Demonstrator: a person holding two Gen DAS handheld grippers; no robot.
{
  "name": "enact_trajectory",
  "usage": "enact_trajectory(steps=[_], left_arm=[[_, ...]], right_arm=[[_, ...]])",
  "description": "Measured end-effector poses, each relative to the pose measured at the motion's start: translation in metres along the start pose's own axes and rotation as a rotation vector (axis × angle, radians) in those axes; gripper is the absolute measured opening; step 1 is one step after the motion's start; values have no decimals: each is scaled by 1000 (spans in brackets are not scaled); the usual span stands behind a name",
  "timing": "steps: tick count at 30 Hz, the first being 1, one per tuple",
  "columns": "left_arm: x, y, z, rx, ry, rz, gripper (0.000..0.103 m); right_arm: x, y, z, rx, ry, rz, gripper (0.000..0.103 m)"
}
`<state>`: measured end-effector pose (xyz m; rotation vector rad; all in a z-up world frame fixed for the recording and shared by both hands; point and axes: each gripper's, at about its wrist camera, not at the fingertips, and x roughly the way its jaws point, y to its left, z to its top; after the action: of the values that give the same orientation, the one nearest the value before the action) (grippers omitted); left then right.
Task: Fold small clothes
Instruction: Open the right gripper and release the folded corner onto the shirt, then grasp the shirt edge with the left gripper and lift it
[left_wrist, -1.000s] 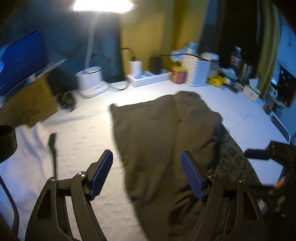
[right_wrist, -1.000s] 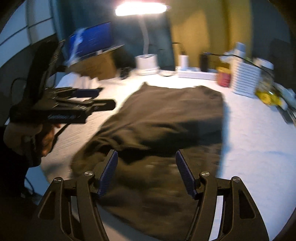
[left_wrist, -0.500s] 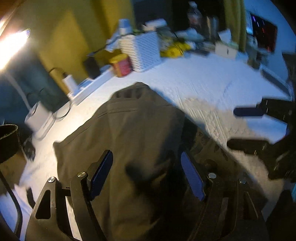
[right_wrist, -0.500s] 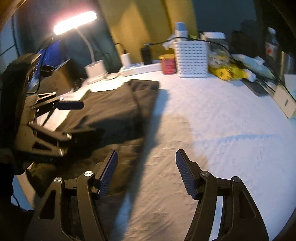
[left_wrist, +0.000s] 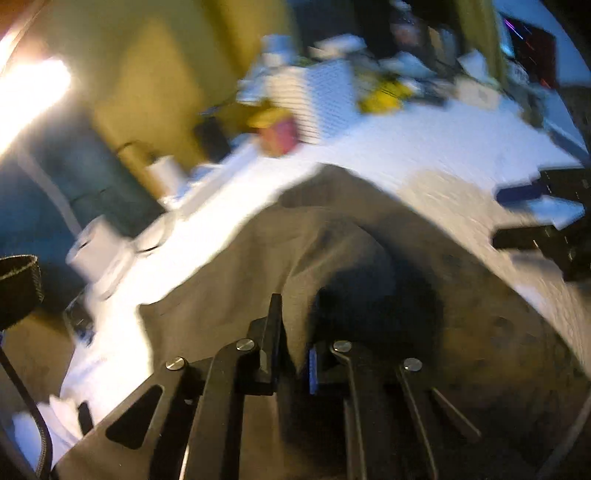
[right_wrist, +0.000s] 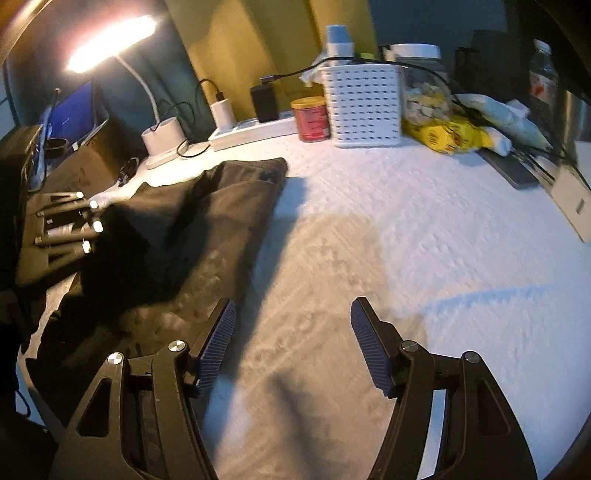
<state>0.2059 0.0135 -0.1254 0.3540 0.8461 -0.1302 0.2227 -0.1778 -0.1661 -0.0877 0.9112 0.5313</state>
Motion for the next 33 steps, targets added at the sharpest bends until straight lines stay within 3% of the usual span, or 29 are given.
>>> enact_trajectory(steps=[5, 13, 15, 18, 26, 27, 29, 30, 31, 33], left_arm=[[-1, 53, -19, -180, -37, -16, 8], [13, 92, -51, -399, -51, -119, 13], [12, 97, -51, -426, -59, -134, 17], [9, 101, -48, -414, -70, -104, 48], [33, 116, -38, -379, -49, -157, 51], [38, 117, -37, -371, -38, -151, 51], [44, 119, -36, -355, -25, -148, 48], [46, 118, -36, -340, -31, -153, 27], [49, 118, -36, -328, -28, -159, 7], [51, 119, -37, -330, -25, -172, 7]], right_arm=[[18, 23, 11, -32, 8, 35, 69], [47, 47, 32, -27, 21, 72, 68], [53, 46, 42, -27, 18, 71, 68], [58, 40, 58, -10, 4, 79, 68], [85, 15, 97, 98, 17, 159, 65], [89, 13, 100, 103, 24, 164, 64], [102, 11, 106, 115, 46, 188, 50], [111, 9, 109, 127, 66, 213, 44], [119, 8, 111, 138, 83, 234, 31], [124, 11, 117, 119, 76, 236, 21]])
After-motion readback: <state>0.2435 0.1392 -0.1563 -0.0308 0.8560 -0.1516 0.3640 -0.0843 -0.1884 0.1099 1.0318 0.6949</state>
